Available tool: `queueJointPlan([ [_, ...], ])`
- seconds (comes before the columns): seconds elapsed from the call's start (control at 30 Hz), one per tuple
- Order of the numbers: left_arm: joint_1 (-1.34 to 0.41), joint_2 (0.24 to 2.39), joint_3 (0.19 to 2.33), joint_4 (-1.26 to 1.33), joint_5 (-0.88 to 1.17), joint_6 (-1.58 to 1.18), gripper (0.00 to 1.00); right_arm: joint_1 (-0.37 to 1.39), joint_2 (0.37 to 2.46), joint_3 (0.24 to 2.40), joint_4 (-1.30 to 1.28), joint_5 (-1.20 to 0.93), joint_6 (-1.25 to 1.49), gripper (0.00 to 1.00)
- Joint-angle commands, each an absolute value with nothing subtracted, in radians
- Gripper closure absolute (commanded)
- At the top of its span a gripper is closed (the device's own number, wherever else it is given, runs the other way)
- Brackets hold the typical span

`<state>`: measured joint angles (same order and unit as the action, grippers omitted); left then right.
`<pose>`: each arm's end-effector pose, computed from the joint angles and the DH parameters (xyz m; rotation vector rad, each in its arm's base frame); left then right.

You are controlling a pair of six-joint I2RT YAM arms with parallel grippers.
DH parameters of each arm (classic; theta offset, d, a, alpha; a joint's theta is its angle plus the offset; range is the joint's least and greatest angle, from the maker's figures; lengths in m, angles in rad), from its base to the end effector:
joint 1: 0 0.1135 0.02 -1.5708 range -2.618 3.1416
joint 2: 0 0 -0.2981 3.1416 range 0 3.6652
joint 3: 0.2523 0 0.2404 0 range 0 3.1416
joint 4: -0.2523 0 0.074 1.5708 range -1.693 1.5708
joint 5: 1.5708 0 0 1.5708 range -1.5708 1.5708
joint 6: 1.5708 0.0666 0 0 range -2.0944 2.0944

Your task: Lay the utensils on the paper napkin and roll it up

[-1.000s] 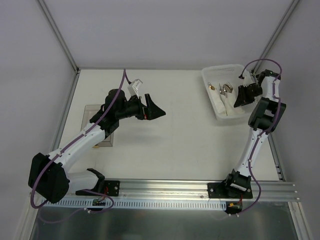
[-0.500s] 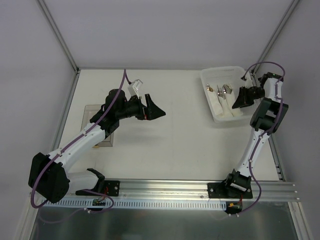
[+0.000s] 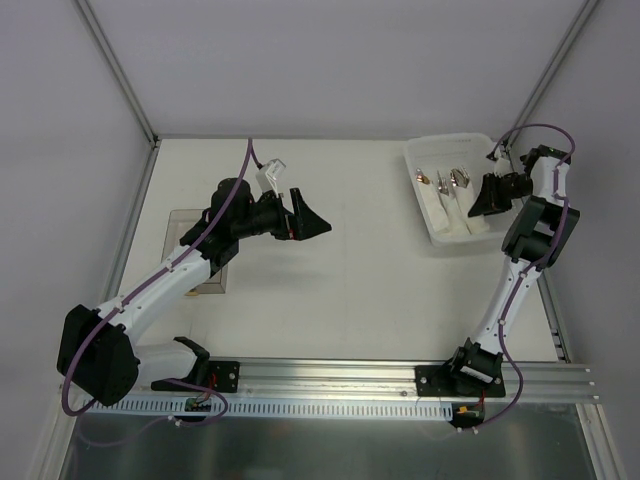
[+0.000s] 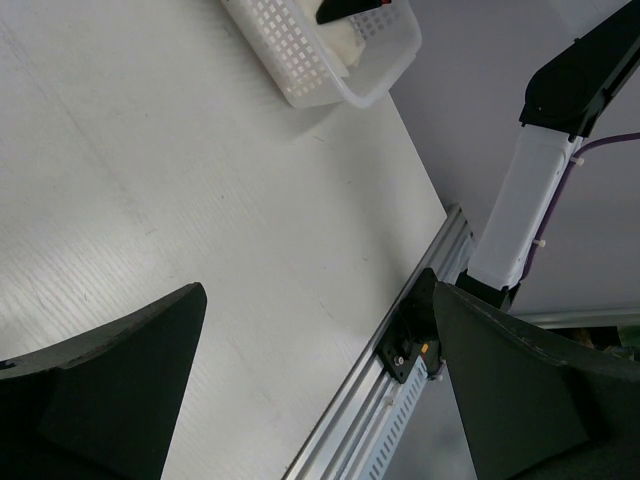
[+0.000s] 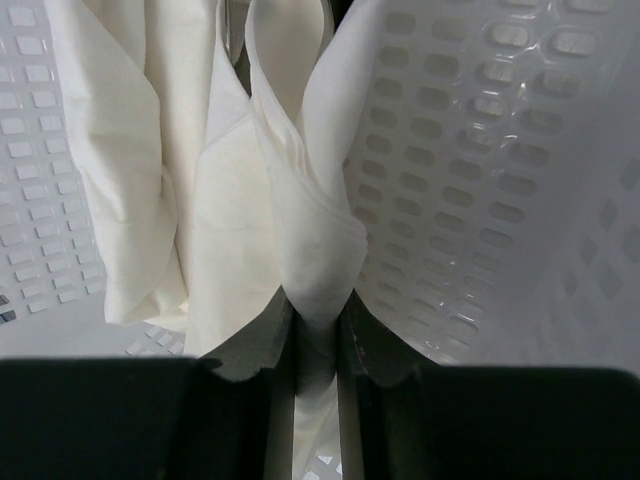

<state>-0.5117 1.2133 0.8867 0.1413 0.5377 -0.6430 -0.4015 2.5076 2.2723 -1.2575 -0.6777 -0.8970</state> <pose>0.2313 -0.1690 0.3507 0.3045 1.8970 -1.2808 0.4861 -0.1610 0.1687 -0.6703 2.5047 0.6667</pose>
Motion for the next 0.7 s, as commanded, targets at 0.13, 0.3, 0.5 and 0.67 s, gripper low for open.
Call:
queueJointPlan([
  [0.13, -0.523, 1.219, 0.905, 0.156, 0.531, -0.63, 0.01, -0.411, 2.437, 2.313, -1.206, -0.601, -0.81, 1.0],
  [0.3, -0.522, 1.224, 0.904, 0.158, 0.532, -0.629, 0.01, -0.408, 2.431, 2.315, -1.175, -0.58, -0.761, 1.0],
  [0.5, -0.522, 1.223, 0.897, 0.156, 0.529, -0.627, 0.01, -0.397, 2.448, 2.316, -1.198, -0.589, -0.773, 1.0],
  [0.67, -0.52, 1.229, 0.9, 0.156, 0.531, -0.627, 0.01, -0.388, 2.503, 2.332, -1.252, -0.607, -0.807, 1.0],
])
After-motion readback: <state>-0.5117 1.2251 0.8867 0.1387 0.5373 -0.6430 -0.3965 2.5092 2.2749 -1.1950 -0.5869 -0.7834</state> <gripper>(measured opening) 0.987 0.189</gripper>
